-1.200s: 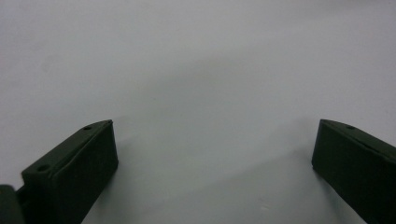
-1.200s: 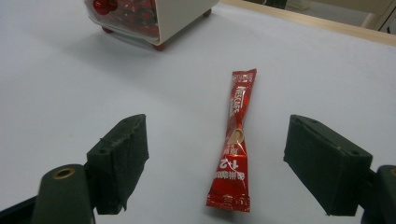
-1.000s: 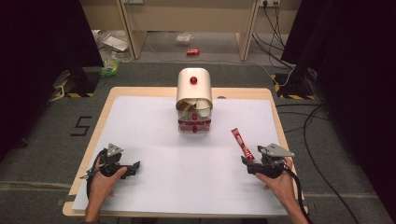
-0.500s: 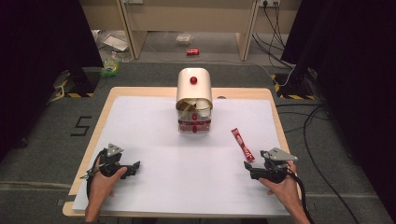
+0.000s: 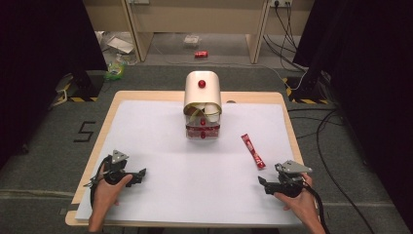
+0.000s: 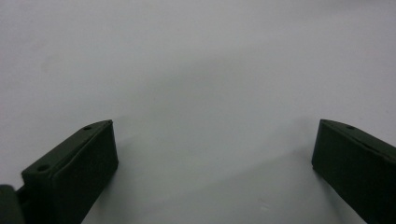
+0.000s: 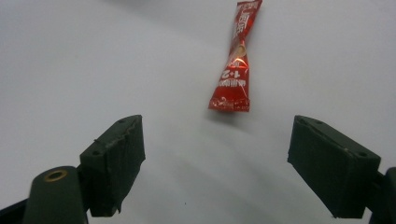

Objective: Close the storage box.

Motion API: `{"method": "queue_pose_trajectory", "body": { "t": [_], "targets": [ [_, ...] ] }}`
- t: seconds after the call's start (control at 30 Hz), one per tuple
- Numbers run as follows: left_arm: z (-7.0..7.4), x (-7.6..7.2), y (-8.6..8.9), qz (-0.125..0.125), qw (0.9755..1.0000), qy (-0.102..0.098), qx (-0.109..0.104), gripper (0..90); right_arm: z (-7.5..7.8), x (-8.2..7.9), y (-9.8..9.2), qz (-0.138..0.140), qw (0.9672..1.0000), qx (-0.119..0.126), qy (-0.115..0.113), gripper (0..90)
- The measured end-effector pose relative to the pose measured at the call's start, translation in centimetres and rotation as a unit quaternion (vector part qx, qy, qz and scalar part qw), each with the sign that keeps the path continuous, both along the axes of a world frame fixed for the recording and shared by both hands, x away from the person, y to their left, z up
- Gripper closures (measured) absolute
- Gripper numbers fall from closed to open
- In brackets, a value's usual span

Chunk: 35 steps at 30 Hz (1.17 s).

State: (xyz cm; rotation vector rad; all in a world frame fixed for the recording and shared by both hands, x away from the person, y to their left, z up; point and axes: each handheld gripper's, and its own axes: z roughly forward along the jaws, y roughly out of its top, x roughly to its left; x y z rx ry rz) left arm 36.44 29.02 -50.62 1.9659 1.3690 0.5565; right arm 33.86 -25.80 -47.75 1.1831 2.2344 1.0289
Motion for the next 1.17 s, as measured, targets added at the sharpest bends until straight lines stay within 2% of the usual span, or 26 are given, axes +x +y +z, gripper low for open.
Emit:
{"method": "queue_pose_trajectory", "body": {
  "t": [0.3, 0.43, 0.5, 0.67, 1.17],
  "targets": [
    [0.0, 0.0, 0.0, 0.0, 1.0, 0.0, 0.0, 0.0, -0.7, -0.6, 0.0, 0.009, 0.9996, -0.017, 0.022, 17.9],
    [0.0, 0.0, 0.0, 0.0, 1.0, 0.0, 0.0, 0.0, -1.2, -0.7, 0.0, 0.017, 0.9984, -0.036, 0.039, 17.8],
    [0.0, 0.0, 0.0, 0.0, 1.0, 0.0, 0.0, 0.0, -1.4, -0.9, 0.0, 0.009, 0.9988, -0.03, 0.039, 17.4],
    [0.0, 0.0, 0.0, 0.0, 1.0, 0.0, 0.0, 0.0, -1.6, -0.9, -0.2, 0.012, 0.9992, -0.018, 0.034, 16.7],
    [0.0, 0.0, 0.0, 0.0, 1.0, 0.0, 0.0, 0.0, -1.7, -0.9, -0.3, 0.015, 0.9993, -0.017, 0.029, 16.4]
  ]
}}
